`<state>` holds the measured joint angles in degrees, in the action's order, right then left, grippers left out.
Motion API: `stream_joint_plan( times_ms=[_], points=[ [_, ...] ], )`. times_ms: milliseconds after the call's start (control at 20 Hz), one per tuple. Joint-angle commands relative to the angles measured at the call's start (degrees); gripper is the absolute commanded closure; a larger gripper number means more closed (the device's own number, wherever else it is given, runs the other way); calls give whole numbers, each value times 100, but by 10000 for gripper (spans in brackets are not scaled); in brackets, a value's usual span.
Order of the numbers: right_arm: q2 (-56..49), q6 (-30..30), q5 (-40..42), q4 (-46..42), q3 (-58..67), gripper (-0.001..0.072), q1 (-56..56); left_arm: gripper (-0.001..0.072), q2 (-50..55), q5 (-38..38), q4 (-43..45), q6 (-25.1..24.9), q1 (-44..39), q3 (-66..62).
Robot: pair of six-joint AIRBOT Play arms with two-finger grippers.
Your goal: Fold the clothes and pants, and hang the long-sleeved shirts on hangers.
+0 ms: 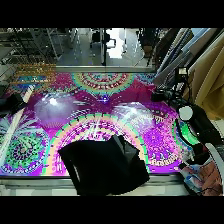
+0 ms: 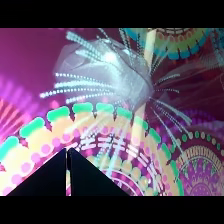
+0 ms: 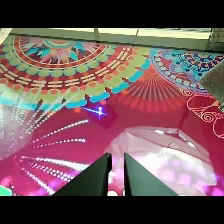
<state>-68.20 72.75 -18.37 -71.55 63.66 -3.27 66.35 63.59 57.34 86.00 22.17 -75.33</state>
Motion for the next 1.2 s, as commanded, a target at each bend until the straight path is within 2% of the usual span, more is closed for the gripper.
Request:
stream_joint_plan(
  times_ms=[0,800,850,1000,1150],
  points=[
    [-2,0,-2,4,-2,576,-4,701,2,0,0,0,7,-4],
    [-2,0,-2,4,-2,576,-4,701,2,-2,-173,0,7,-4],
    [-2,15,-4,129,-2,575,-4,701,2,-4,-234,0,7,-4],
    [57,621,-195,1381,-2,576,-83,701,4,-232,-258,4,7,-4],
    [282,669,-643,1921,0,576,-111,701,2,-28,-251,59,7,-4]
  ],
)
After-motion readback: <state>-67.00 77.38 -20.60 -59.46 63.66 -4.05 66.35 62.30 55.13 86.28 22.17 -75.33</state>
